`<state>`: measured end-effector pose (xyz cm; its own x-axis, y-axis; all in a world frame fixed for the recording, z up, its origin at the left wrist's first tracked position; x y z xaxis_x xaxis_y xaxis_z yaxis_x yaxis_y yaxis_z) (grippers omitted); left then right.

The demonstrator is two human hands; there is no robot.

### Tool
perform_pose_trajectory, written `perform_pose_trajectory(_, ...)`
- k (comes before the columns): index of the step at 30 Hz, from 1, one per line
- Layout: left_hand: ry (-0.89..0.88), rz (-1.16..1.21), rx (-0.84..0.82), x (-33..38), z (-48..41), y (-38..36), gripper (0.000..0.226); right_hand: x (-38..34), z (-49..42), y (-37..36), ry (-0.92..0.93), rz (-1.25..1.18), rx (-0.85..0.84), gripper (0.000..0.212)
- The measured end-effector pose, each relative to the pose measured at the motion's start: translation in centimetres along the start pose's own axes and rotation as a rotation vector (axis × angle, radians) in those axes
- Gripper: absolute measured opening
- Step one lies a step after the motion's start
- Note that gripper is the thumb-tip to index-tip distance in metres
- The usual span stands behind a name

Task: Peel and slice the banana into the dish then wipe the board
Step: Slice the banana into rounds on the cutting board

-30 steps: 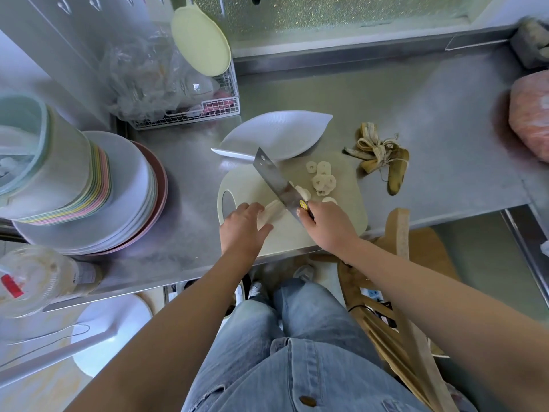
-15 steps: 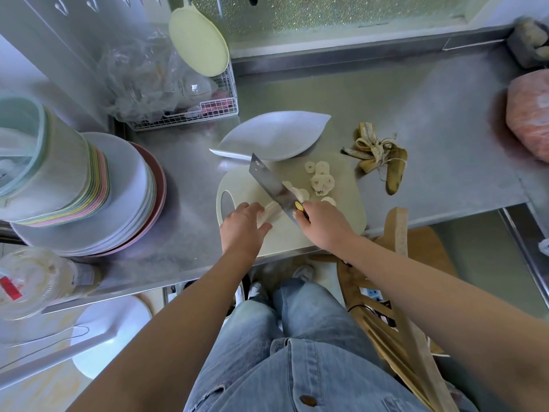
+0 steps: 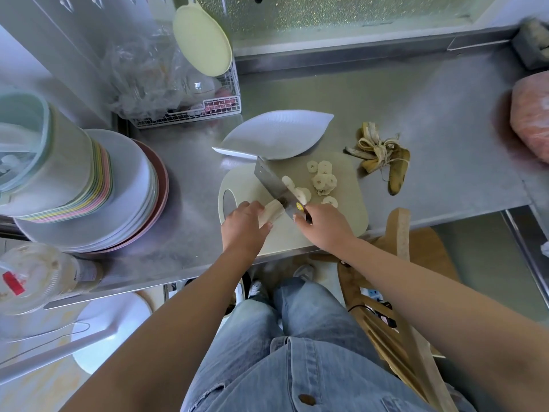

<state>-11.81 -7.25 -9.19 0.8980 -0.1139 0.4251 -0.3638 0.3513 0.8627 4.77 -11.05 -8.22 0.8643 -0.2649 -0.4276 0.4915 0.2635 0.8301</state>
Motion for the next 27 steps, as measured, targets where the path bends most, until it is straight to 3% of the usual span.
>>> perform_pose_trajectory(4,0.007,-0.018,-0.004,0.2,0.3,0.4,0.045,0.9,0.6,1.0,-0.162,-0.377,-0.098,0.035)
perform_pose_trajectory(8,-0.049,0.134,0.046,1.5,0.3,1.0,0.027,1.7,1.4,0.5,-0.363,-0.801,-0.332,0.031)
perform_pose_trajectory(13,-0.074,0.273,0.082,3.5,0.1,1.6,0.03,0.3,2.0,1.5,-0.198,-0.73,-0.447,0.018)
perform_pose_trajectory(21,-0.061,0.47,-0.147,4.4,0.5,-0.3,0.036,-0.3,3.0,0.6,-0.137,-0.843,-0.523,0.014)
perform_pose_trajectory(27,0.01,0.537,-0.208,4.0,0.7,-0.5,0.031,-1.7,3.8,0.9,-0.069,-0.775,-0.627,0.037)
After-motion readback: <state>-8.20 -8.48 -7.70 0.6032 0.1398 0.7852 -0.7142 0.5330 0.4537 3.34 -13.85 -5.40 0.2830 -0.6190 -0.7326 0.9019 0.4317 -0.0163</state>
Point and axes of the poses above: each hand's wrist, its own z-axis away from the middle knuckle, its own y-axis out of the back of the hand, x = y × z, the point moved 6 cm from there along -z, towards the middle knuckle, and after that the axes turned 3 degrees about -y, right-handed, at the moved point
